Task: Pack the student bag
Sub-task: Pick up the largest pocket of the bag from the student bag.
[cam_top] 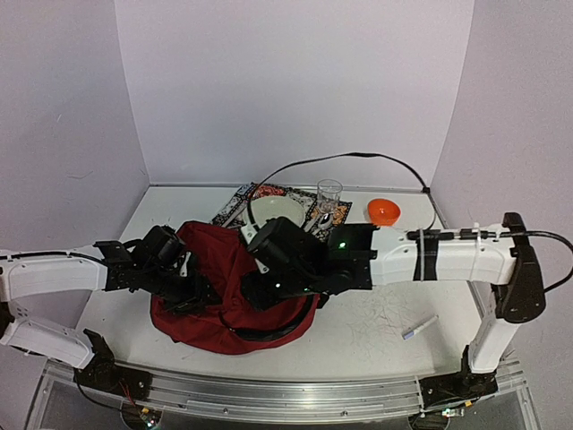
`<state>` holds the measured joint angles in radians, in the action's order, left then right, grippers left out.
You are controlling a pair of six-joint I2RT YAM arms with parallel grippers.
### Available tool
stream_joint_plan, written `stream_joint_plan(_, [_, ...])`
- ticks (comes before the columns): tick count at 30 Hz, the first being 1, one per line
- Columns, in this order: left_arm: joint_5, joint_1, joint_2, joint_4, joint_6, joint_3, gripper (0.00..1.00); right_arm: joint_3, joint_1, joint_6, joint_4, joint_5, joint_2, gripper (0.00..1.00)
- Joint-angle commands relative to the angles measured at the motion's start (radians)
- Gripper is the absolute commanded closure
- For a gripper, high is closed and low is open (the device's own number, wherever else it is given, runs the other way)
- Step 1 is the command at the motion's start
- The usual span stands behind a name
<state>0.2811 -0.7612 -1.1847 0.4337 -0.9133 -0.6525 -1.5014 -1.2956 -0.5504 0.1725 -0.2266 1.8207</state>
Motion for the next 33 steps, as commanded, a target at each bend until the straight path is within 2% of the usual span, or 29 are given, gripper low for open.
stream_joint_plan(1, [-0.053,-0.003,0.008,0.038,0.021,-0.033,0.53,-0.061,-0.030,0.037,-0.047,0.123,0.125,0.51])
stream_joint_plan(6, [-0.070,-0.001,0.019,0.043,0.022,-0.020,0.58,-0.141,-0.042,0.042,-0.089,0.169,0.223,0.55])
stream_joint_plan(13, [-0.057,-0.001,0.014,0.043,0.023,-0.021,0.59,-0.204,-0.043,0.036,-0.096,0.173,0.327,0.56])
stream_joint_plan(27, [-0.047,-0.001,-0.008,0.043,0.033,-0.035,0.58,-0.151,-0.042,-0.025,-0.087,0.070,0.356,0.75])
stream_joint_plan(33, [-0.044,-0.001,-0.015,0.043,0.036,-0.041,0.58,-0.159,-0.043,-0.022,-0.075,0.066,0.384,0.79])
